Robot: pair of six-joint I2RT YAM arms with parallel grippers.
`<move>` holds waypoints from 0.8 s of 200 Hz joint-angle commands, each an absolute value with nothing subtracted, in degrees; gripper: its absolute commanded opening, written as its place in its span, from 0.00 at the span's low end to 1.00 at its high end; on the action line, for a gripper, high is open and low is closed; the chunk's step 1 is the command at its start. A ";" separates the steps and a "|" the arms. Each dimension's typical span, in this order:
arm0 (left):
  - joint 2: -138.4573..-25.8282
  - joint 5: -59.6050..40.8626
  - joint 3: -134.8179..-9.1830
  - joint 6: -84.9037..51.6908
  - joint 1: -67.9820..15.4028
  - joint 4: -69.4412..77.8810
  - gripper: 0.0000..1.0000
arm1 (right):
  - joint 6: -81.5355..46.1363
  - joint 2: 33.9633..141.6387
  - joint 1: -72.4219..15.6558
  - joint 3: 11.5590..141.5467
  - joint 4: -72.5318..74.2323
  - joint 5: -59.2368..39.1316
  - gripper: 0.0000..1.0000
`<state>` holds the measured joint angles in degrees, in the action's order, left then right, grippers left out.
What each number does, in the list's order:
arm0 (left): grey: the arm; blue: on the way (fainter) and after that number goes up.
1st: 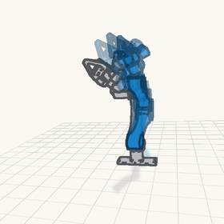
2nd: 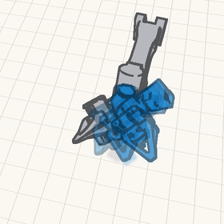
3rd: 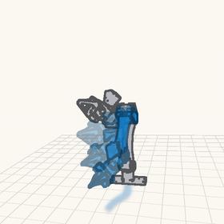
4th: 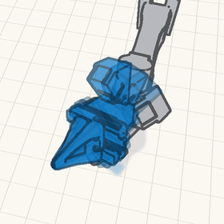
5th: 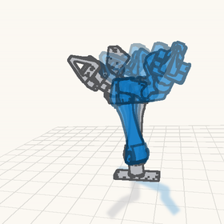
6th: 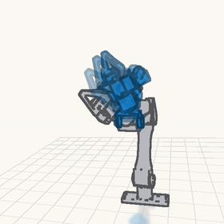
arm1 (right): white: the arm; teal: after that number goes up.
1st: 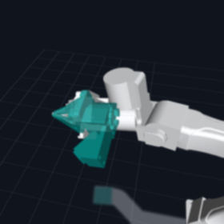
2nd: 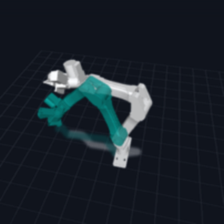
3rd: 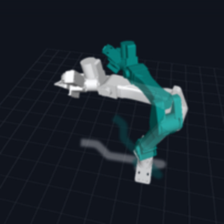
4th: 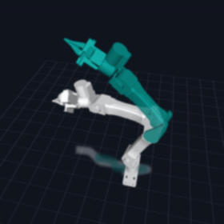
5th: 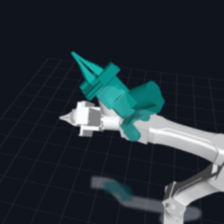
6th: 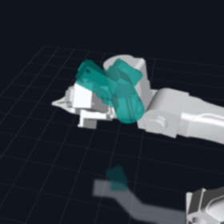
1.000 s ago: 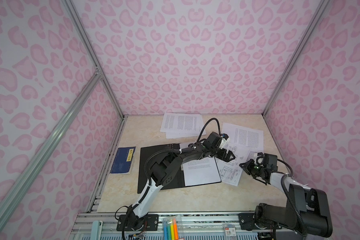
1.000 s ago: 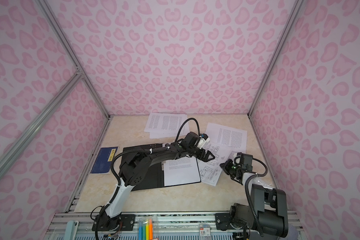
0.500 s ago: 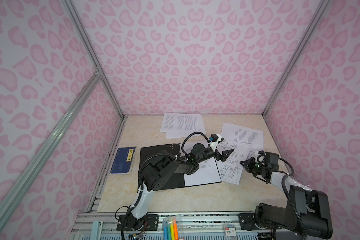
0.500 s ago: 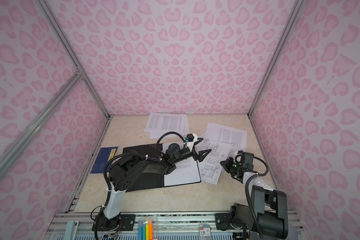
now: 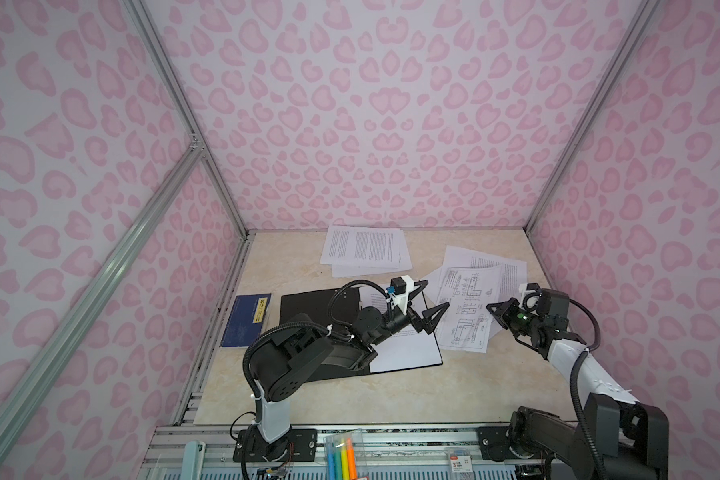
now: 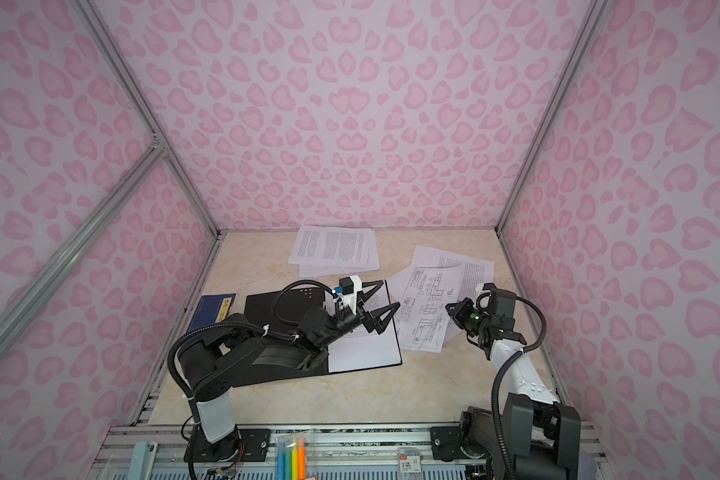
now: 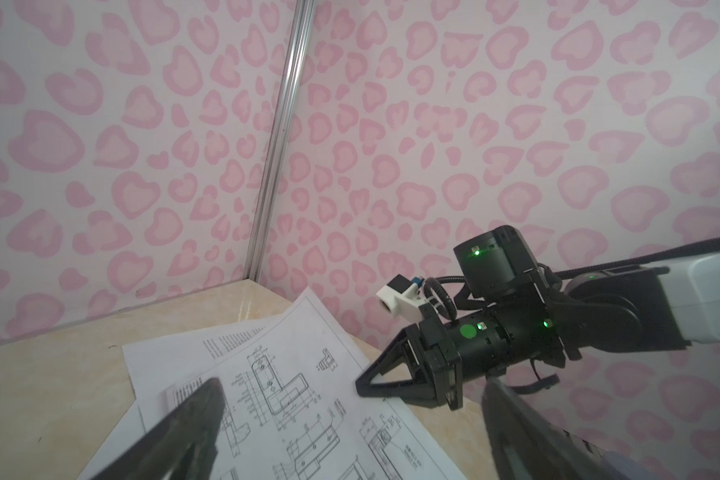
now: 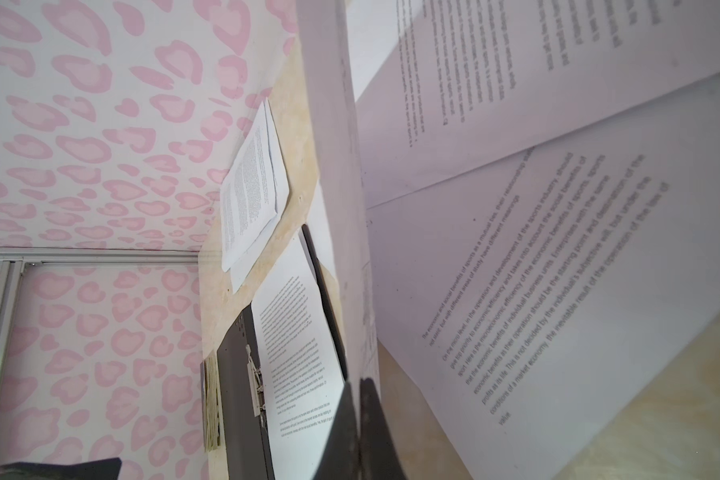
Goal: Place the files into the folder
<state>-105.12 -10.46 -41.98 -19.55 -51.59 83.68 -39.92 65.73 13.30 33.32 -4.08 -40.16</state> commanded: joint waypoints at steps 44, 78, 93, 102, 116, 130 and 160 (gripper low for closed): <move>-87.39 -4.62 -26.66 -20.80 -51.68 77.81 0.98 | -34.29 60.47 5.22 47.15 -15.67 -32.27 0.00; -68.78 10.66 -16.50 -23.44 -51.43 62.41 0.97 | -30.78 62.39 -4.58 56.32 -21.14 -26.04 0.00; -58.75 18.21 -18.63 -24.47 -51.33 40.62 0.97 | -29.44 64.59 -9.97 59.73 -21.82 -23.20 0.00; -55.08 21.66 -22.48 -24.04 -50.92 25.76 0.97 | -28.72 66.52 -13.25 61.77 -21.86 -22.00 0.00; -51.49 24.18 -25.52 -20.83 -50.65 13.43 0.97 | -28.40 70.20 -17.63 64.67 -21.49 -22.27 0.00; -46.75 25.64 -24.78 -20.18 -50.46 8.12 0.97 | -28.17 73.59 -21.57 68.04 -21.39 -22.66 0.00; -39.16 27.16 -26.77 -20.15 -48.65 -5.39 0.97 | -27.87 78.80 -27.52 74.98 -20.93 -27.17 0.00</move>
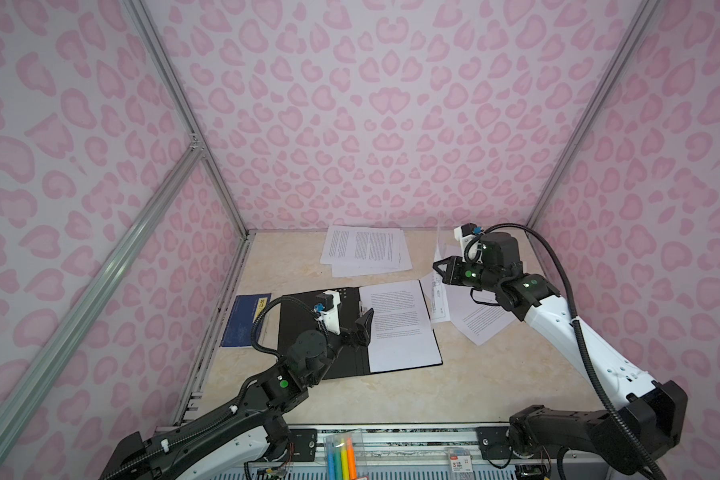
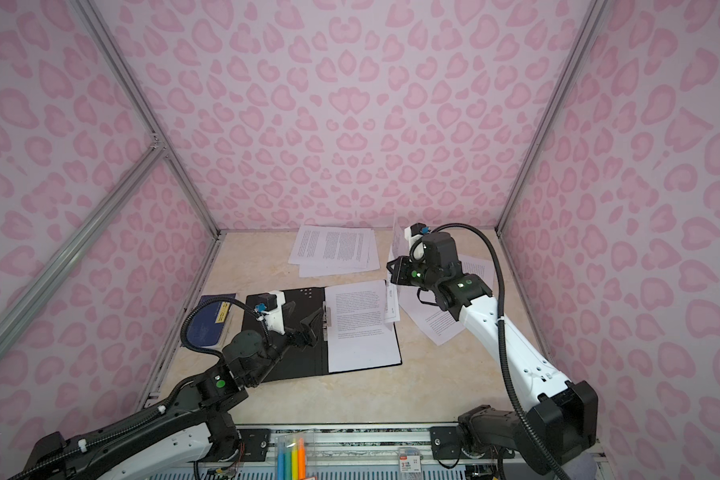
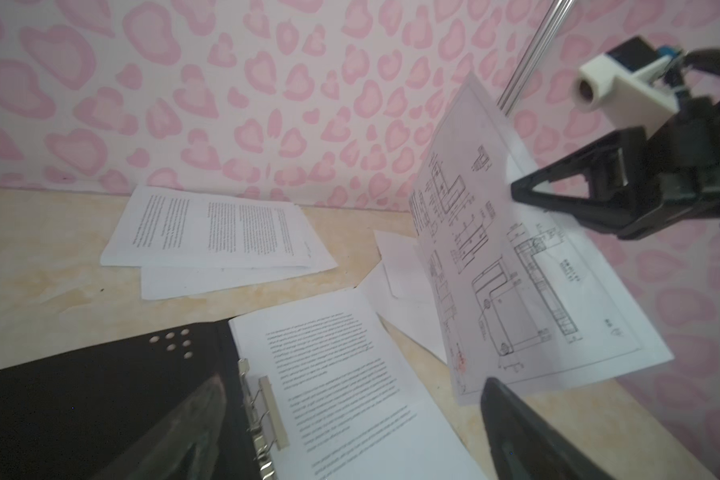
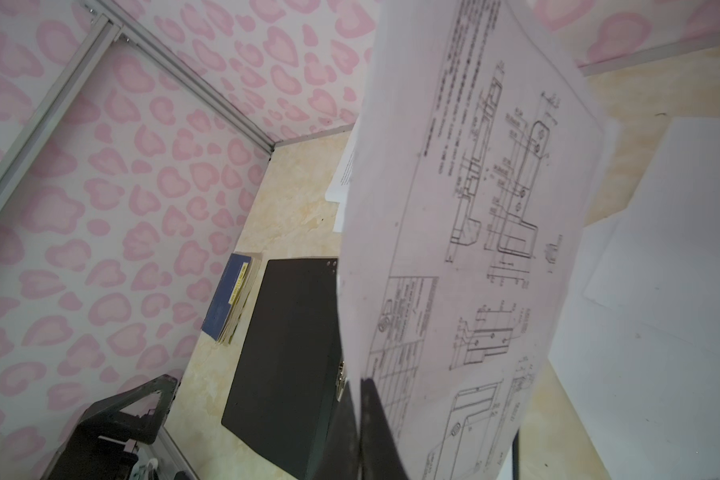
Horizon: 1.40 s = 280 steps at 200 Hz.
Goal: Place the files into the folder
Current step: 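Carry the drawing sheet with the right gripper onto the folder clip, then lower the drawing sheet onto the folder, holding its edge with the right gripper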
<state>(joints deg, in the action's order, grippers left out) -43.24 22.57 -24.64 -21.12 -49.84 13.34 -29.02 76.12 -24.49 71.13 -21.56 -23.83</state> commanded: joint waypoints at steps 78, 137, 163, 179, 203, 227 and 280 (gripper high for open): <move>-33.60 20.84 -32.69 -13.32 -46.66 -20.21 0.97 | -29.20 79.37 -19.30 66.42 -15.86 -32.88 0.00; -41.39 10.69 -34.81 -11.25 -46.58 -26.79 0.97 | -24.31 96.86 -15.89 59.60 -12.73 -30.98 0.00; -40.21 10.21 -34.13 -10.36 -46.59 -28.46 0.98 | -22.23 98.34 -16.79 58.34 -11.57 -29.53 0.00; -38.49 10.70 -33.39 -9.90 -46.53 -27.62 0.98 | -21.17 98.27 -16.87 58.49 -12.35 -29.94 0.00; -37.01 10.57 -32.90 -9.70 -46.54 -26.55 0.98 | -19.91 98.43 -17.39 58.60 -13.35 -29.41 0.00; -37.48 10.11 -33.00 -9.62 -46.42 -27.30 0.98 | -19.06 99.24 -18.41 58.45 -13.73 -29.49 0.00; -38.32 9.14 -33.18 -9.54 -46.34 -27.09 0.98 | -19.07 99.25 -20.01 56.62 -12.49 -29.01 0.00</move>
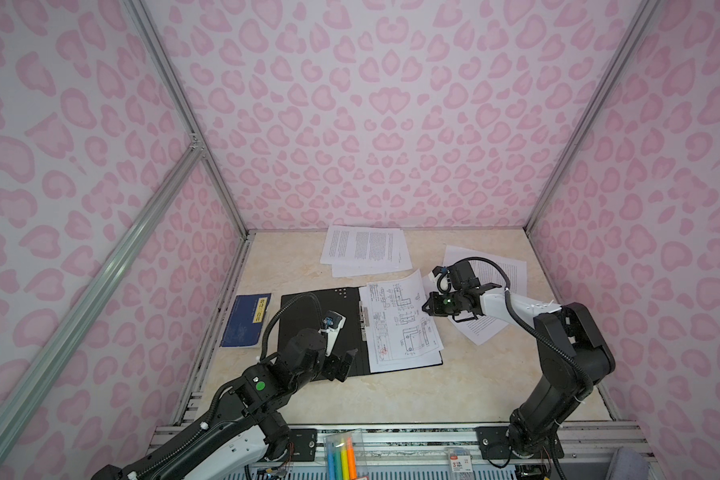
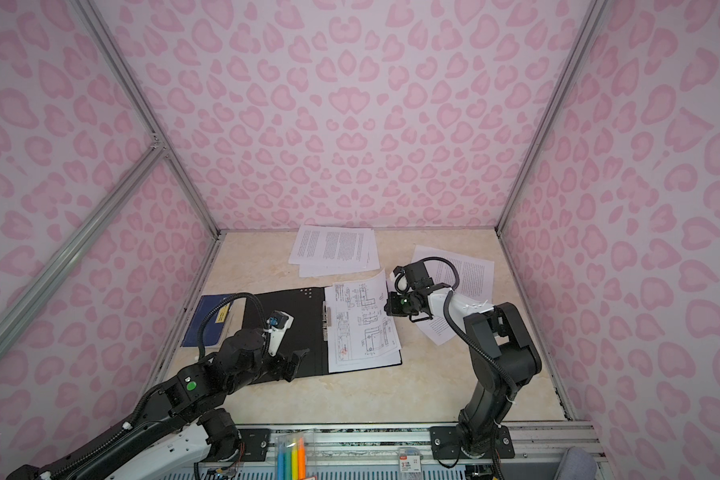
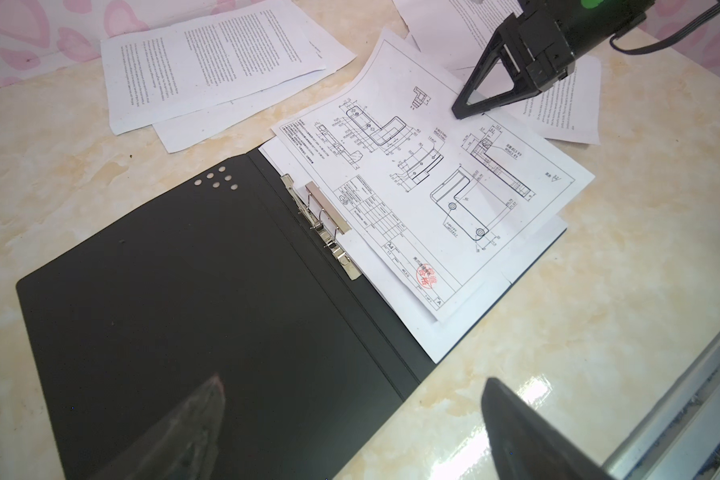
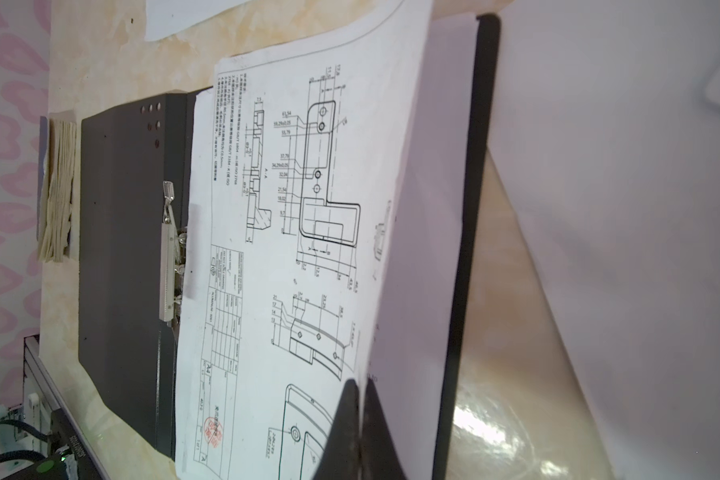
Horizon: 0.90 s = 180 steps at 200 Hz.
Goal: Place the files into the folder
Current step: 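Lower the drawing sheet onto the folder, holding its edge with the right gripper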
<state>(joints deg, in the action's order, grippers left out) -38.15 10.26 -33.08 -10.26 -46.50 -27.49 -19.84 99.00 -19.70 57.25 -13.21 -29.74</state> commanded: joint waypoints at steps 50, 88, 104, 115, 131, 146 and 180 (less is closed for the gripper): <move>-38.06 8.70 -33.09 -9.54 -46.08 -26.90 0.98 | -19.25 98.19 -20.80 54.49 -11.60 -29.76 0.00; -37.98 8.35 -33.03 -9.58 -45.90 -26.81 0.98 | -18.89 98.58 -21.49 54.67 -11.52 -29.92 0.00; -37.97 8.29 -33.03 -9.67 -45.94 -26.85 0.98 | -18.75 98.83 -21.58 54.78 -11.41 -29.90 0.00; -37.97 8.17 -32.99 -9.61 -45.83 -26.74 0.98 | -18.73 98.88 -21.75 54.85 -11.43 -30.01 0.00; -37.97 8.09 -33.05 -9.58 -45.76 -26.74 0.98 | -18.55 98.91 -21.88 54.93 -11.56 -29.96 0.00; -38.06 7.91 -33.03 -9.59 -45.69 -26.72 0.98 | -18.32 99.09 -21.98 55.20 -11.77 -29.84 0.00; -38.06 7.56 -33.03 -9.60 -45.52 -26.64 0.98 | -18.19 99.58 -22.42 55.24 -11.79 -29.80 0.00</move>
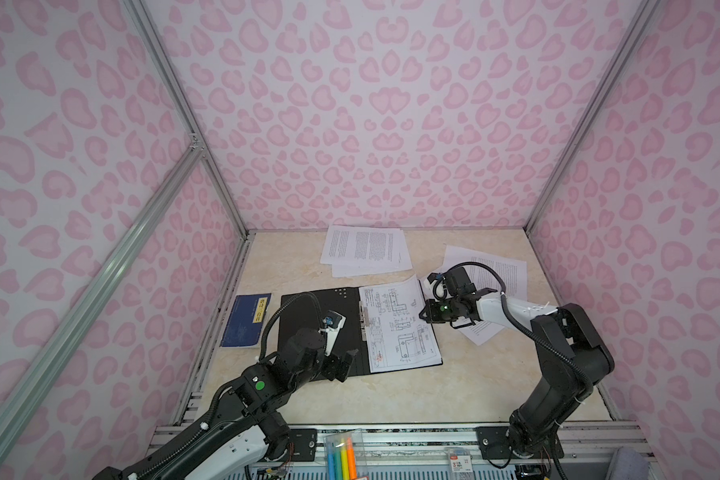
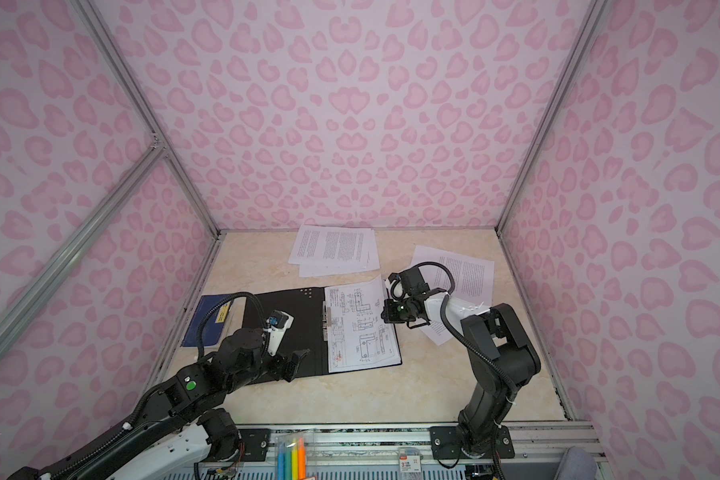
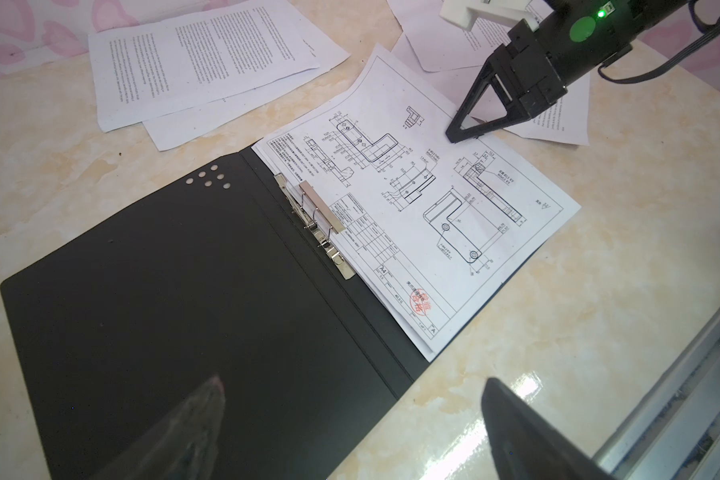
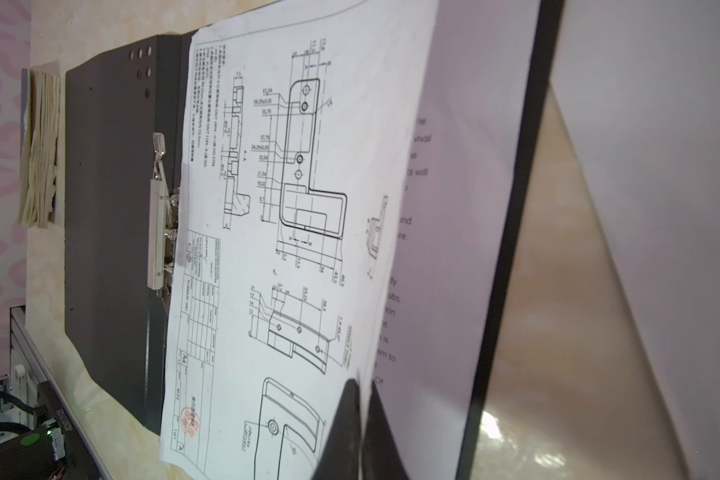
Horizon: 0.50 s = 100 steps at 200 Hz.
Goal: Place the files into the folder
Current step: 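Lower the drawing sheet onto the folder, holding its edge with the right gripper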
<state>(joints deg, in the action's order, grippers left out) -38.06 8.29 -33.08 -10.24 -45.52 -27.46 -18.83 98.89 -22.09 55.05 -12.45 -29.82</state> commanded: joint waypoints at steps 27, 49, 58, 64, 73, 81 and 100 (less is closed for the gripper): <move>-38.06 7.38 -32.98 -9.58 -45.39 -26.69 0.98 | -18.19 99.79 -22.43 55.20 -11.71 -29.81 0.00; -38.06 7.28 -32.95 -9.60 -45.29 -26.58 0.98 | -17.97 99.93 -22.51 55.44 -11.76 -29.80 0.00; -38.06 7.21 -32.88 -9.59 -45.19 -26.59 0.98 | -18.10 100.05 -22.54 55.48 -11.78 -29.87 0.00; -38.06 7.12 -32.91 -9.61 -45.22 -26.59 0.98 | -18.02 100.10 -22.52 55.53 -11.78 -29.88 0.00; -38.15 7.12 -32.97 -9.60 -45.09 -26.58 0.98 | -18.04 100.23 -22.59 55.56 -11.85 -29.88 0.00; -38.14 7.08 -32.90 -9.59 -45.09 -26.46 0.98 | -18.01 100.22 -22.59 55.61 -11.86 -29.88 0.00; -38.15 6.94 -32.96 -9.62 -45.02 -26.48 0.98 | -18.01 100.47 -22.68 55.80 -11.80 -30.01 0.00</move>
